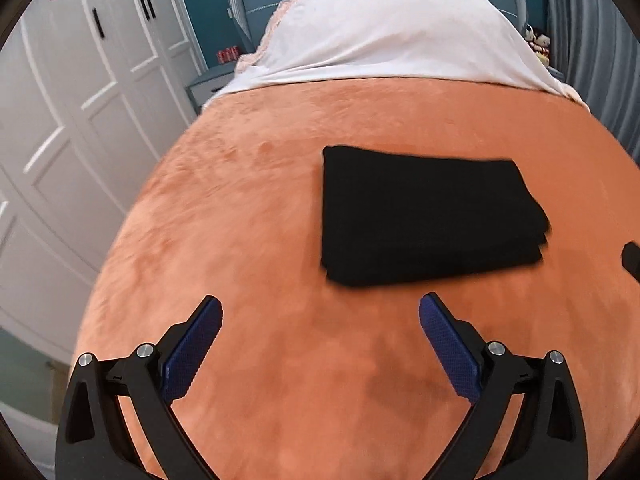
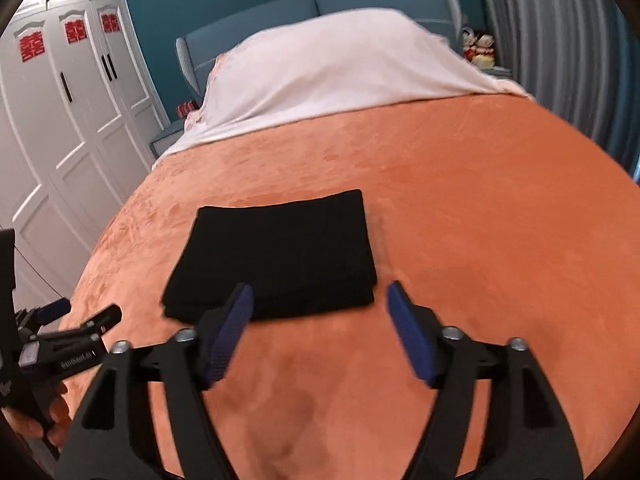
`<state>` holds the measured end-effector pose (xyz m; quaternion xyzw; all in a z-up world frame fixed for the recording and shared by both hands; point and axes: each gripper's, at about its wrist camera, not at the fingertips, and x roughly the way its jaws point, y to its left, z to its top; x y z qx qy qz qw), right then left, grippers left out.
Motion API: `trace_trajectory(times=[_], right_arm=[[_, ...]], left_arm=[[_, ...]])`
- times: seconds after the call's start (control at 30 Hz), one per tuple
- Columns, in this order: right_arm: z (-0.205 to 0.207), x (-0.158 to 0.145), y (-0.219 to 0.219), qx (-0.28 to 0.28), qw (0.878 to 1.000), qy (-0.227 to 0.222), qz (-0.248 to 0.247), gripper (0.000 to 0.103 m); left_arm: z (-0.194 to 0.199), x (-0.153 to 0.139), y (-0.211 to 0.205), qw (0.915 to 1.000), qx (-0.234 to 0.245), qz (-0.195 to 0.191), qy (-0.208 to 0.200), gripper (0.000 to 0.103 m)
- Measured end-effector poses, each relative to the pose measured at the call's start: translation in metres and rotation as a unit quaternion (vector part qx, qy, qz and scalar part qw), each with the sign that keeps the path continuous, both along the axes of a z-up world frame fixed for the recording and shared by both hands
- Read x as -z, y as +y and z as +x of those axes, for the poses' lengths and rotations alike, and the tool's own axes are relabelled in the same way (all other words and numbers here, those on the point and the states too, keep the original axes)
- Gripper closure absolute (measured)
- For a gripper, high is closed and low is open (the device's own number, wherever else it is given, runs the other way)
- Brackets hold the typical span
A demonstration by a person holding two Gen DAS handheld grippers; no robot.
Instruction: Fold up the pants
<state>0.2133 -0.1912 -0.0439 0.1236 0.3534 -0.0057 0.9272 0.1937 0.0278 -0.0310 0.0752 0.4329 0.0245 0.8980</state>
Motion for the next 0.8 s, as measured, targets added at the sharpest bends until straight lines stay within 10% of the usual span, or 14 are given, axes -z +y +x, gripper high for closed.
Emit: trace_trajectory(times=[0.37, 0.8], right_arm=[[-0.156, -0.031, 0.017, 0.000, 1.000, 0.004, 0.007, 0.006], [-0.241, -0.040, 0.031, -0.002, 1.000, 0.004, -0.012, 0.006]], left_arm=[[-0.165, -0.025, 0.000, 0.9998, 0.005, -0.021, 0.003, 0.005], [-0.238, -0.045, -0.002, 0.9990, 0.011, -0.040, -0.018, 0.005]])
